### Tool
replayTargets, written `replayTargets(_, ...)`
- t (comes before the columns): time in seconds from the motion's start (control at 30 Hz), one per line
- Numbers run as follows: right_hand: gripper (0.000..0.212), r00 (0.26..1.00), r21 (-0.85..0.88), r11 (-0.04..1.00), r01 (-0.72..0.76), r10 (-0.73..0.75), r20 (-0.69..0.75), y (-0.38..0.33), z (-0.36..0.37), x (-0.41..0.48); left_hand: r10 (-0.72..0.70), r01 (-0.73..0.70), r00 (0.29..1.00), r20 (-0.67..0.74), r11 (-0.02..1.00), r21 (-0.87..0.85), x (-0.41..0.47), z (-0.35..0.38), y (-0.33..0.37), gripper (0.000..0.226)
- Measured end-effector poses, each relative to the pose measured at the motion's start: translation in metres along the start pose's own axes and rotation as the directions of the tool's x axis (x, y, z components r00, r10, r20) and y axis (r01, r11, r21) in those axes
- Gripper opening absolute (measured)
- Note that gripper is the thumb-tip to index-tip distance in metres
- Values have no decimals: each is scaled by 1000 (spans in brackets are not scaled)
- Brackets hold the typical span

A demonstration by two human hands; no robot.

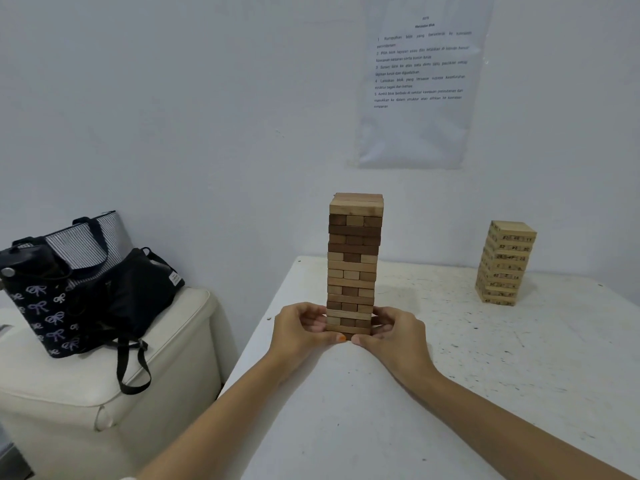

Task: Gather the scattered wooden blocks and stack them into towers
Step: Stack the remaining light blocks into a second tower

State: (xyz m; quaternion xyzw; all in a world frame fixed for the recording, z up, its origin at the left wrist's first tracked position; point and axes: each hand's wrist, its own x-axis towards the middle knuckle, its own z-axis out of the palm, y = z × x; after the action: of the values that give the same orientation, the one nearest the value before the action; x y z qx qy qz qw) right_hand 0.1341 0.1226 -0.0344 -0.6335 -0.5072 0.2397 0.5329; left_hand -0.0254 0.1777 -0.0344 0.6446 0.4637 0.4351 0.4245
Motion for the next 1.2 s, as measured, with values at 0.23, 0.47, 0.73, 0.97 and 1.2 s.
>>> replayTargets(0.23, 61, 1000, 29, 999, -19, 20, -17, 14, -25, 21, 6, -6, 1000, -6, 1000, 9, 20, 35, 6, 50)
replayTargets(0.47, 61, 998, 40, 999, -36, 37, -44, 30, -57, 44, 33, -33, 999, 21, 999, 9, 37, 74, 17, 46)
replayTargets(0.73, 62, 996, 39, 998, -47, 50, -75, 52, -93, 68, 47, -46, 997, 59, 999, -21, 56, 121, 27, 47)
replayTargets(0.97, 57, 997, 47, 998, -32, 35, -74, 62, -119, 82, 54, -50, 995, 80, 998, -45, 68, 154, 35, 42)
replayTargets(1.2, 51, 993, 12, 999, -46, 47, -107, 70, -129, 93, 69, -68, 996, 61, 997, -22, 80, 174, 35, 47)
